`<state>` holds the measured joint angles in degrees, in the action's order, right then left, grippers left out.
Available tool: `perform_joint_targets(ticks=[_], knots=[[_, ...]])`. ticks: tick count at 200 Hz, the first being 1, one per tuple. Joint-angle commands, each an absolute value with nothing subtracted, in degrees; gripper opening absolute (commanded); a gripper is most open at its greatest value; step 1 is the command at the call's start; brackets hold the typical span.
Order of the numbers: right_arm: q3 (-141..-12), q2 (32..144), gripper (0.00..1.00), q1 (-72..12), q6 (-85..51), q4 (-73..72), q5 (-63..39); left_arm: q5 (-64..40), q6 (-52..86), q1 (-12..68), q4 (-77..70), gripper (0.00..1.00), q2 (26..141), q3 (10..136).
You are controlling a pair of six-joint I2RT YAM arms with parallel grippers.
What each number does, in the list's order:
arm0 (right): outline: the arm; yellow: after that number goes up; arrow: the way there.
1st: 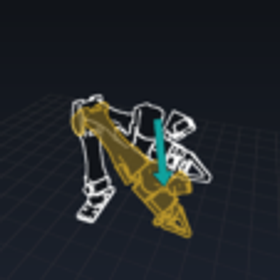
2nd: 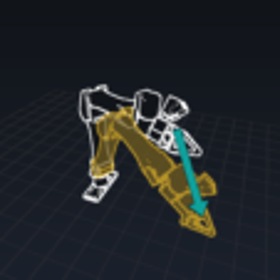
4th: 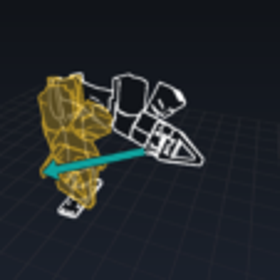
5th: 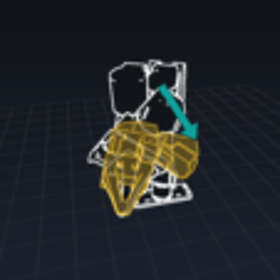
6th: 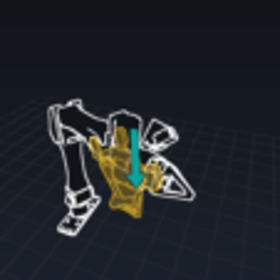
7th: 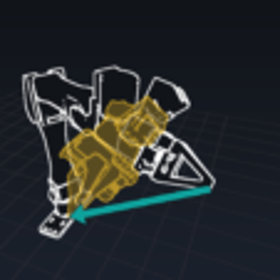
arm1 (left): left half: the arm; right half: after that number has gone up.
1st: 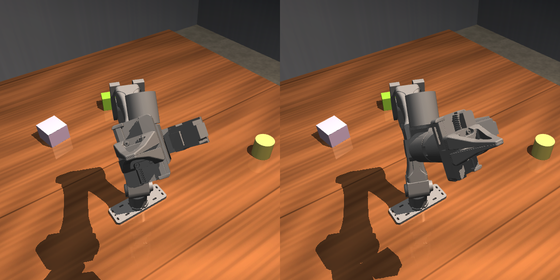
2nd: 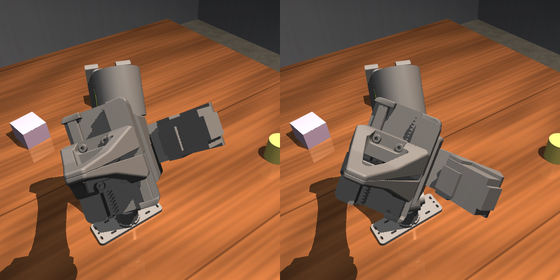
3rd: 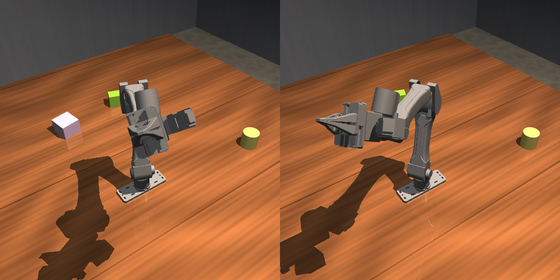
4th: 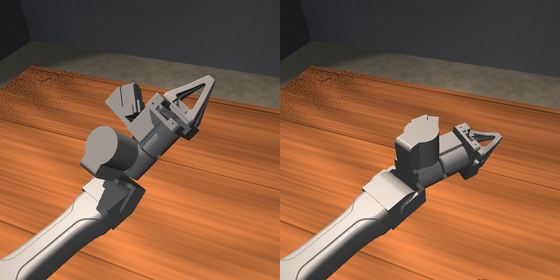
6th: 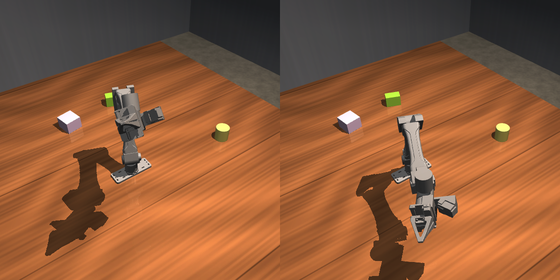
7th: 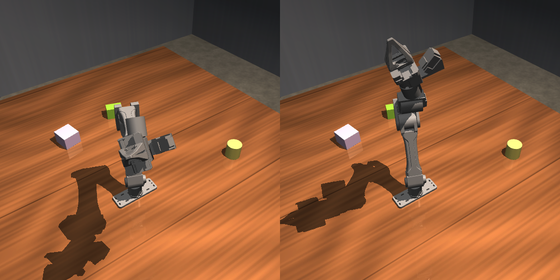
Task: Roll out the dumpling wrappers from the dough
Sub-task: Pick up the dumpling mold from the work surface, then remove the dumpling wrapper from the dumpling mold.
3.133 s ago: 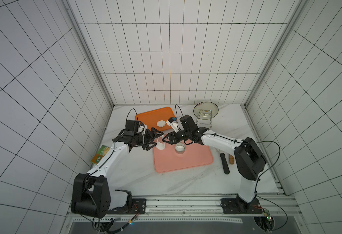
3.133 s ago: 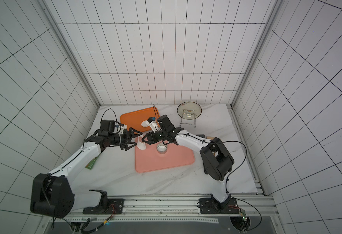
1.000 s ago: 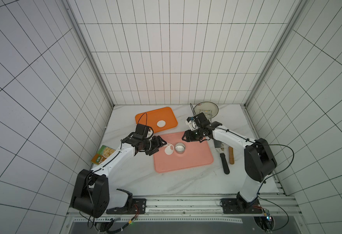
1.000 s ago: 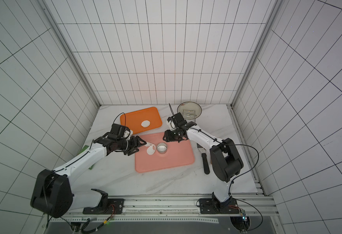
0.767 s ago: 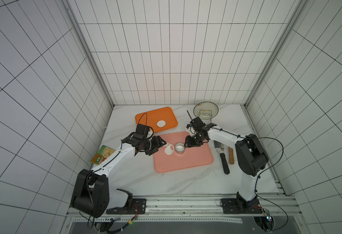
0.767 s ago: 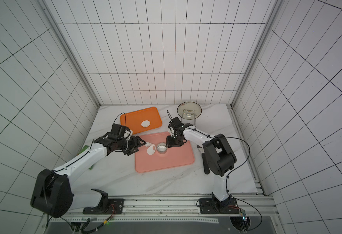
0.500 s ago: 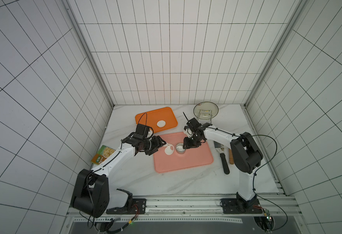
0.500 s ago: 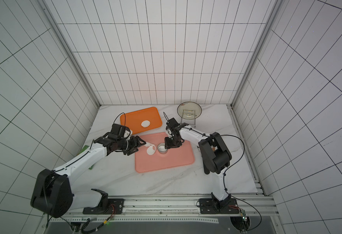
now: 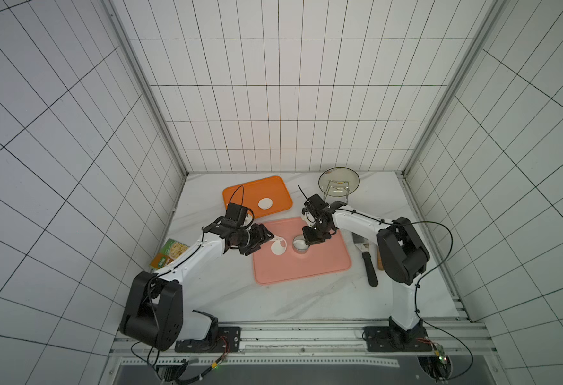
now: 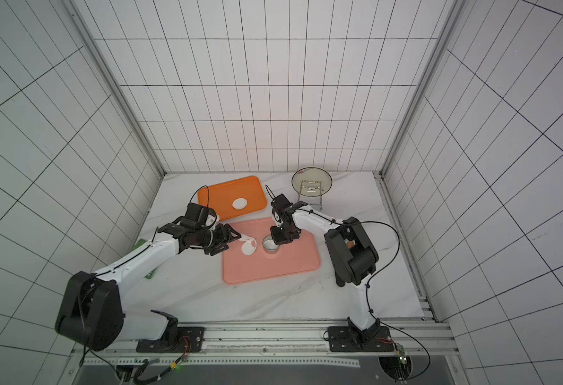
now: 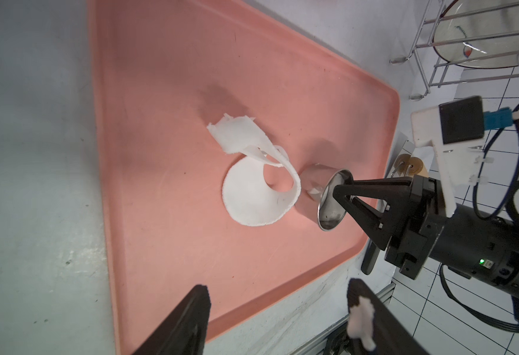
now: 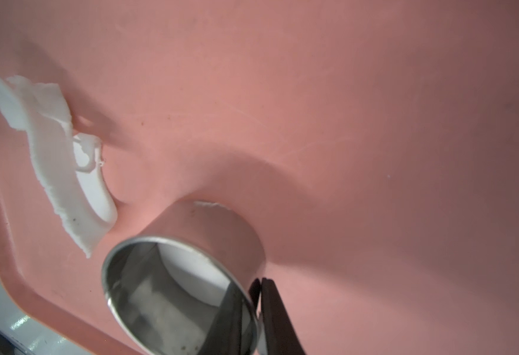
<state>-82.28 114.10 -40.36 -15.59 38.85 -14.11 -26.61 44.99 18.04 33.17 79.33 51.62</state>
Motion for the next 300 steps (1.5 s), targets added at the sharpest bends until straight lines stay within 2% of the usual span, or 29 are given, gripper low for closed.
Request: perform_joint_targets(ticks=[1,49,99,147,209,300], knots=[[-81.2,111.9,0.11,-39.3,-15.2,40.6,-11.8,-26.5,43.7,18.9,32.8,0.70,80.6,54.4],[-79.5,107.1,0.07,-37.7,-13.8,41.7,-8.2,-24.1,41.8,22.9,34.8,0.65,84.9,60.5],[-79.1,103.7,0.07,-37.5,-13.2,43.3,-6.7,-23.4,40.4,27.2,36.4,0.51,91.8,69.0],[-78.7,101.7,0.07,-37.7,-13.5,43.4,-7.7,-22.4,39.4,31.6,37.6,0.44,98.2,76.1],[-78.3,99.7,0.07,-38.5,-13.9,43.6,-7.8,-19.1,37.0,35.0,41.8,0.43,104.3,83.4],[-79.0,99.4,0.07,-39.1,-14.0,44.1,-8.0,-18.4,35.5,37.6,44.1,0.24,108.9,87.2]])
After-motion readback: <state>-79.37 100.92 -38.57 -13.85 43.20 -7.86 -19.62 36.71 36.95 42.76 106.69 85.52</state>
